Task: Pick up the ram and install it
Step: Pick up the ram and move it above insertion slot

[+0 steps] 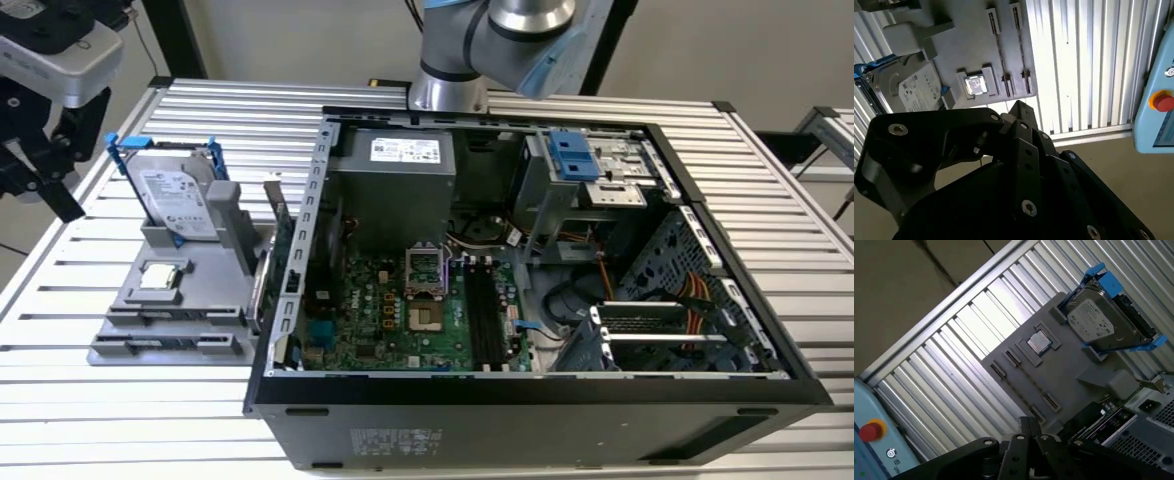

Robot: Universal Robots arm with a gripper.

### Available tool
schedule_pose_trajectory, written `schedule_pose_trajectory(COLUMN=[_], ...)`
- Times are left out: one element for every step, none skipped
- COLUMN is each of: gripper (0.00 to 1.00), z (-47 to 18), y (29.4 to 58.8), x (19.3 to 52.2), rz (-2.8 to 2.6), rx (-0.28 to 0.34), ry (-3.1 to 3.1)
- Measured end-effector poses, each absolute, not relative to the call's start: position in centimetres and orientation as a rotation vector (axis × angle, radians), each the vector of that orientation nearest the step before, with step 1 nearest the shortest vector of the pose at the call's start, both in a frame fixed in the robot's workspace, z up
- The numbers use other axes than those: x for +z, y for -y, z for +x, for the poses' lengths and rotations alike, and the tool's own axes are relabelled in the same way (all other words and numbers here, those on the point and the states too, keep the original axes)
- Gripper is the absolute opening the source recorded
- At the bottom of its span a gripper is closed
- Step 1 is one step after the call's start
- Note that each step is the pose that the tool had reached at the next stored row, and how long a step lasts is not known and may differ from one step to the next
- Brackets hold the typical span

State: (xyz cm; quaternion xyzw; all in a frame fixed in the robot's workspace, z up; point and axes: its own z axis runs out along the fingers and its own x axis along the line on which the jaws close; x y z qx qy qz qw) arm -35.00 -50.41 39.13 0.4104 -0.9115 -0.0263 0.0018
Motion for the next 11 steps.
schedule_pose_trajectory(gripper=[0.0,0.0,0.0,0.0,0.0,0.0,0.0,0.0,0.0,0.0,0.0], z=[-35.0,-35.0,-35.0,-35.0,-35.0,-35.0,-35.0,-35.0,-35.0,-35.0,-35.0], y=[50.41,50.41,50.41,50.41,50.41,50.41,50.41,50.41,50.41,50.41,50.41], x=[39.13,39.13,39.13,39.13,39.13,39.13,39.13,39.13,39.13,39.13,39.13], rz=[1.303,1.317,1.331,1.346,1.364,1.408,1.423,1.437,1.451,1.465,1.479], rx=[-0.082,-0.082,-0.082,-0.082,-0.082,-0.082,-0.082,-0.082,-0.082,-0.082,-0.082], ry=[2.853,2.847,2.84,2.833,2.823,2.801,2.793,2.785,2.778,2.77,2.762])
